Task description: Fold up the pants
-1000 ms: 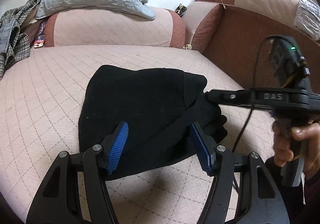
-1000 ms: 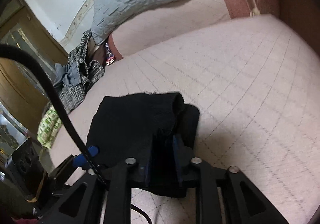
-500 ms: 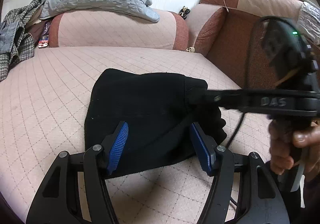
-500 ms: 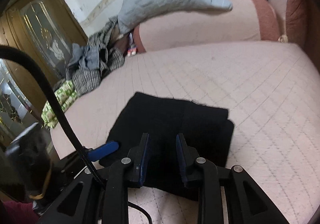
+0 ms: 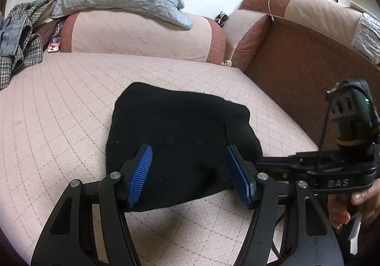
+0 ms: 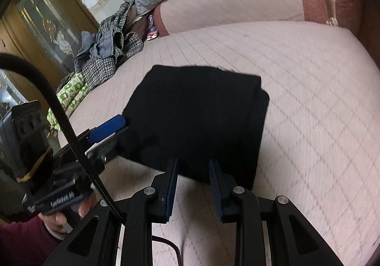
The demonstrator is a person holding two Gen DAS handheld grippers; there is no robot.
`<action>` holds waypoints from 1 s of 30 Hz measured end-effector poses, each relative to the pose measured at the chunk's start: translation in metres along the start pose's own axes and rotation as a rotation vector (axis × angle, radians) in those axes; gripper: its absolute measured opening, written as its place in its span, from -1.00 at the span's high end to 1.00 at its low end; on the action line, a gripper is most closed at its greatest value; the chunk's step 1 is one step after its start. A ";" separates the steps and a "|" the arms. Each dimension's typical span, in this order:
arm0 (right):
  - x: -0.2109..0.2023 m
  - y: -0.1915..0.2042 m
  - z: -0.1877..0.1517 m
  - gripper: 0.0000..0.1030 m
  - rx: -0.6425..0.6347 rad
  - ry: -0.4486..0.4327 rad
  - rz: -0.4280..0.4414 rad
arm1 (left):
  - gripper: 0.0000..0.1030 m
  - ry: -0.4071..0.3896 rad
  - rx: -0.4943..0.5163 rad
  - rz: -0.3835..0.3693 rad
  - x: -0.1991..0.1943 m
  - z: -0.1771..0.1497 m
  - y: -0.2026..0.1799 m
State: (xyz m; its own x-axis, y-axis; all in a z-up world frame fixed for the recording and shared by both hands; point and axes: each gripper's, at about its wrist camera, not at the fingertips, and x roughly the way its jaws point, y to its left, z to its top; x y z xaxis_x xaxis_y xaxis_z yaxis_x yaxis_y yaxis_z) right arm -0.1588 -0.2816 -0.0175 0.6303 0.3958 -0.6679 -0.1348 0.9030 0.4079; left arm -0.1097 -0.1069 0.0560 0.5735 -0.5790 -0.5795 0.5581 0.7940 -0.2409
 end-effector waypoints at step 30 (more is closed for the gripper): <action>0.030 -0.035 0.056 0.92 0.036 -0.134 -0.217 | -0.25 0.096 0.095 0.053 0.047 0.001 -0.044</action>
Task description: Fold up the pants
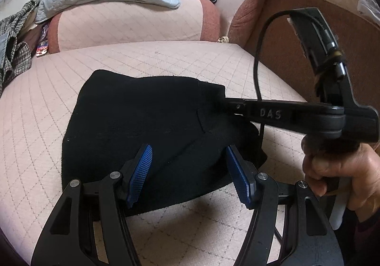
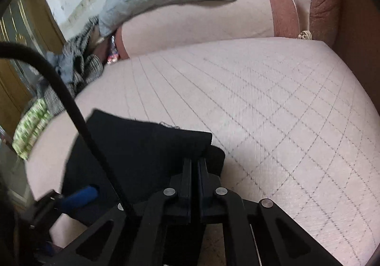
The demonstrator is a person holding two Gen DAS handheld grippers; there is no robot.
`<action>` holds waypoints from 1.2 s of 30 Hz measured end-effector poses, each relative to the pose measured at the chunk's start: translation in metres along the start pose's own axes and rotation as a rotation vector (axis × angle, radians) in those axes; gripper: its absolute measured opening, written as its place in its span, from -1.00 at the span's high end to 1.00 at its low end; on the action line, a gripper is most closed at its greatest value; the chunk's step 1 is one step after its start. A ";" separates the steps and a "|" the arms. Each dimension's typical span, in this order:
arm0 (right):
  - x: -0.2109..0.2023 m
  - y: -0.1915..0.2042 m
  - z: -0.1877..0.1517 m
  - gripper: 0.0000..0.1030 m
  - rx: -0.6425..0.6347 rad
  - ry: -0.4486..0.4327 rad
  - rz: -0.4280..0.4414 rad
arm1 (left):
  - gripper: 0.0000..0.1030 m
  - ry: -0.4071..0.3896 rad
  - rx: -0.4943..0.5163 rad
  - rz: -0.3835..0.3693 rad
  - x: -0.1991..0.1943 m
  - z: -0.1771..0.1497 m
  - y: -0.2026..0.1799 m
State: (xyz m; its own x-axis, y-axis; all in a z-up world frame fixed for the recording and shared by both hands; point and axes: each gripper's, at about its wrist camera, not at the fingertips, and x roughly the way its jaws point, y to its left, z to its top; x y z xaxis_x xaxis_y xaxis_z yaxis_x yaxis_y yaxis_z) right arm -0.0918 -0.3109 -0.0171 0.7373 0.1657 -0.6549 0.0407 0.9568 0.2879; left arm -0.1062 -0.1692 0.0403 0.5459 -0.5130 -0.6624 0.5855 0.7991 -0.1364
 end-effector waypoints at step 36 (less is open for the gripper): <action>-0.041 0.032 -0.046 0.00 -0.064 0.074 0.001 | -0.25 -0.070 -0.088 0.058 -0.048 -0.010 0.047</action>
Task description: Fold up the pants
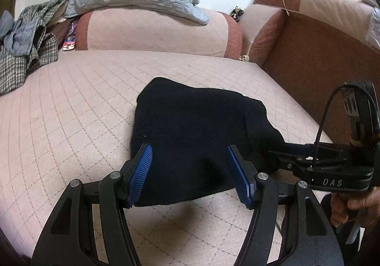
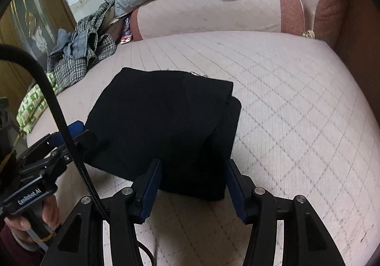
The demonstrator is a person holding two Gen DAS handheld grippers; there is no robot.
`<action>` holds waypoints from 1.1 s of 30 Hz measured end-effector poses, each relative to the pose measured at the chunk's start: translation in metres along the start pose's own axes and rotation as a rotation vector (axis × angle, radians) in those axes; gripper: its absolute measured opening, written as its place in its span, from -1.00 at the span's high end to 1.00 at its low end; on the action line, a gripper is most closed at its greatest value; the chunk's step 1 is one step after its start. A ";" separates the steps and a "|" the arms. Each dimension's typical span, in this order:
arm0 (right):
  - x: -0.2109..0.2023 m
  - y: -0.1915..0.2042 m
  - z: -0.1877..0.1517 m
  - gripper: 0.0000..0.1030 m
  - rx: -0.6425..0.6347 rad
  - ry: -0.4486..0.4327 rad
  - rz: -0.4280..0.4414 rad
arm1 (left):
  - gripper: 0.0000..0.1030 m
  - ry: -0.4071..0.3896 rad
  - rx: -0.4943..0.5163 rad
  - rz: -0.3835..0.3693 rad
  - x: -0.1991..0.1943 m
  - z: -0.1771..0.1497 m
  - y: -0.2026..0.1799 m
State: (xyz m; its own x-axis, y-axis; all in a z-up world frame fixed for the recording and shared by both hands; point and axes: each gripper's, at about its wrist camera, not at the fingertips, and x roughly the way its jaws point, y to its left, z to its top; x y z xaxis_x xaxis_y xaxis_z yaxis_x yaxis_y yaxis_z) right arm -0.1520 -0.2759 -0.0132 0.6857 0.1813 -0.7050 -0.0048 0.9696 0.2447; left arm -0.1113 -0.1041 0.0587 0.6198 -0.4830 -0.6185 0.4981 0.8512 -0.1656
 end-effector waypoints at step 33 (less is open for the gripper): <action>0.025 -0.026 0.051 0.89 0.048 -0.067 -0.001 | -0.25 0.002 0.030 -0.124 0.007 0.013 -0.011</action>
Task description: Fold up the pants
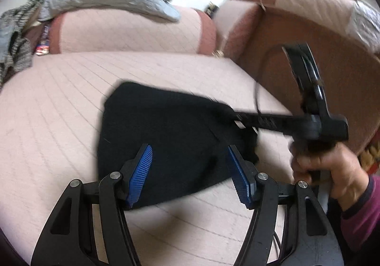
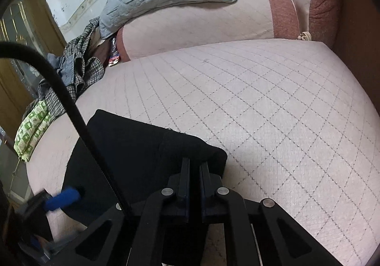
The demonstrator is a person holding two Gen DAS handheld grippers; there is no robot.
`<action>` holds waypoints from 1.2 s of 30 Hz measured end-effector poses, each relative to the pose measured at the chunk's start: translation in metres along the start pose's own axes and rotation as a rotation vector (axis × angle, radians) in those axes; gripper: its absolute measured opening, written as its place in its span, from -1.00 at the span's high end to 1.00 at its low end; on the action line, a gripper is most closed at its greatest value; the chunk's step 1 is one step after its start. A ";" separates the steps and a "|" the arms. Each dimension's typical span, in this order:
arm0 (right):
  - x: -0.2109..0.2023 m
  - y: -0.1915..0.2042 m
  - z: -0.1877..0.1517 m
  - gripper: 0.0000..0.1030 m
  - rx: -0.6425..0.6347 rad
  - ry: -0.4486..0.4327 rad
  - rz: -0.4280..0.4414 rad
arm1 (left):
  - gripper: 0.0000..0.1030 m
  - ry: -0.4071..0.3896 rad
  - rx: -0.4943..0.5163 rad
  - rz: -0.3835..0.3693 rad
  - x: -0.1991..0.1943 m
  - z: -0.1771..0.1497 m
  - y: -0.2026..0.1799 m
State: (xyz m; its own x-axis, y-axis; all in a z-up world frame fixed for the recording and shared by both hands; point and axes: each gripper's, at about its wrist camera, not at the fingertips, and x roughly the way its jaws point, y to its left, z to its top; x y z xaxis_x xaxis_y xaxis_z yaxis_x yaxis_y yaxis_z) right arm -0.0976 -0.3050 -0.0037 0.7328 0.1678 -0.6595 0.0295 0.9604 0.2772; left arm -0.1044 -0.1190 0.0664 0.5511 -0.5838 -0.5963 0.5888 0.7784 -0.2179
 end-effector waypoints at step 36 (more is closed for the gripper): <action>-0.051 0.034 -0.021 0.78 -0.109 -0.026 0.118 | -0.32 0.113 -0.125 0.109 0.020 0.010 0.058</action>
State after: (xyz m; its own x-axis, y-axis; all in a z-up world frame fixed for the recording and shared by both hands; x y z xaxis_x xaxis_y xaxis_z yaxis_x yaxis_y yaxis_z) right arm -0.1486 -0.2764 0.0243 0.7443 0.2762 -0.6080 -0.1304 0.9530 0.2733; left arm -0.0530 -0.0878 0.0490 0.5334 -0.4701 -0.7032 0.4476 0.8623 -0.2368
